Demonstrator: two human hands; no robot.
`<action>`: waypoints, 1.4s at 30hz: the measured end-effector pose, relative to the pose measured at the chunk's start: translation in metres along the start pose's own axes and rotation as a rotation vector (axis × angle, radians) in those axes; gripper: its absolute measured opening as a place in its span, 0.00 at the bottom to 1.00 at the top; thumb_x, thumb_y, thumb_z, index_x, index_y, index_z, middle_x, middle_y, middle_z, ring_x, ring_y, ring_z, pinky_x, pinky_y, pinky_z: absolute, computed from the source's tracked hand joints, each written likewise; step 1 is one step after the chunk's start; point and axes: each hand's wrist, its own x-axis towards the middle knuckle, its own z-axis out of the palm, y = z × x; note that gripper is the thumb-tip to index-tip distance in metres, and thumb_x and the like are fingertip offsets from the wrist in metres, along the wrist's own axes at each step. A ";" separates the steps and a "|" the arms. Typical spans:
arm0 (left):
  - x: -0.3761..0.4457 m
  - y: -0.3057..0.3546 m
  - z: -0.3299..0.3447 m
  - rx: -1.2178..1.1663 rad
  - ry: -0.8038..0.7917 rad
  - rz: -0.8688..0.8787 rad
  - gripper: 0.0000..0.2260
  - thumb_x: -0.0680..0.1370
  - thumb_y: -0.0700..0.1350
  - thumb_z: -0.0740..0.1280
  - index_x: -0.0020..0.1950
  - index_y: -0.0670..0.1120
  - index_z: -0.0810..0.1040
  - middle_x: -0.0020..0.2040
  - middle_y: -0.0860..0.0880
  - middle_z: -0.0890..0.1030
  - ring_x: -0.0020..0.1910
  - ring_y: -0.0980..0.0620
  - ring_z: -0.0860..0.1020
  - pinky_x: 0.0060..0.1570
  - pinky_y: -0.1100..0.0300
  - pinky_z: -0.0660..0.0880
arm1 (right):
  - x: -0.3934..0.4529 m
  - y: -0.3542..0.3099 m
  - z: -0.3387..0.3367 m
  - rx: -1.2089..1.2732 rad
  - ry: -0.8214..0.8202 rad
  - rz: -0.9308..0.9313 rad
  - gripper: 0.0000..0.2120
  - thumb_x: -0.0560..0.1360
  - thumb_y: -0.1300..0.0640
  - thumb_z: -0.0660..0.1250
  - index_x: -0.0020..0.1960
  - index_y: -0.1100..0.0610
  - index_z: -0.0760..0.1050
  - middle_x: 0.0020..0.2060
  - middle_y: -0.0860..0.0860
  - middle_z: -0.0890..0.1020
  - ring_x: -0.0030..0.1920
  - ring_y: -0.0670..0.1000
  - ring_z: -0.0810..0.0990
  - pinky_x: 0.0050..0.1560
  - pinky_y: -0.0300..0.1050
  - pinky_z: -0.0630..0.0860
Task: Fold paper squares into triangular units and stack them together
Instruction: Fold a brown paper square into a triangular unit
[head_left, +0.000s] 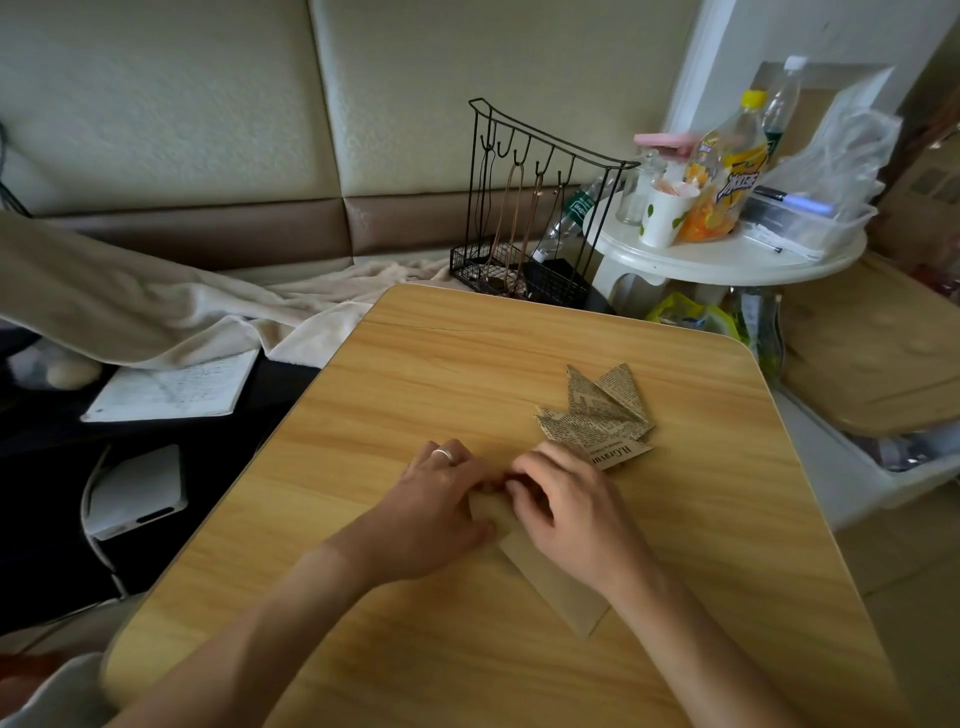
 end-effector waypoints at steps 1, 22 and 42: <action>0.001 0.000 0.000 -0.028 0.032 -0.002 0.22 0.76 0.49 0.72 0.70 0.52 0.76 0.61 0.52 0.72 0.61 0.52 0.66 0.67 0.58 0.65 | 0.000 0.000 0.001 0.001 -0.001 0.007 0.07 0.81 0.53 0.66 0.51 0.56 0.80 0.45 0.49 0.78 0.48 0.51 0.77 0.48 0.50 0.77; 0.008 0.002 -0.006 -0.877 0.410 -0.380 0.17 0.78 0.33 0.69 0.62 0.49 0.77 0.54 0.45 0.81 0.49 0.50 0.80 0.43 0.59 0.77 | 0.002 -0.003 0.005 0.039 0.143 -0.005 0.04 0.80 0.57 0.67 0.48 0.57 0.75 0.48 0.48 0.75 0.50 0.50 0.75 0.53 0.46 0.73; 0.006 0.002 -0.004 -1.180 0.386 -0.513 0.09 0.78 0.40 0.74 0.56 0.39 0.82 0.44 0.44 0.87 0.39 0.55 0.84 0.39 0.63 0.81 | 0.010 -0.005 0.013 0.664 0.116 0.335 0.02 0.78 0.55 0.70 0.47 0.53 0.78 0.40 0.51 0.83 0.41 0.56 0.81 0.43 0.59 0.79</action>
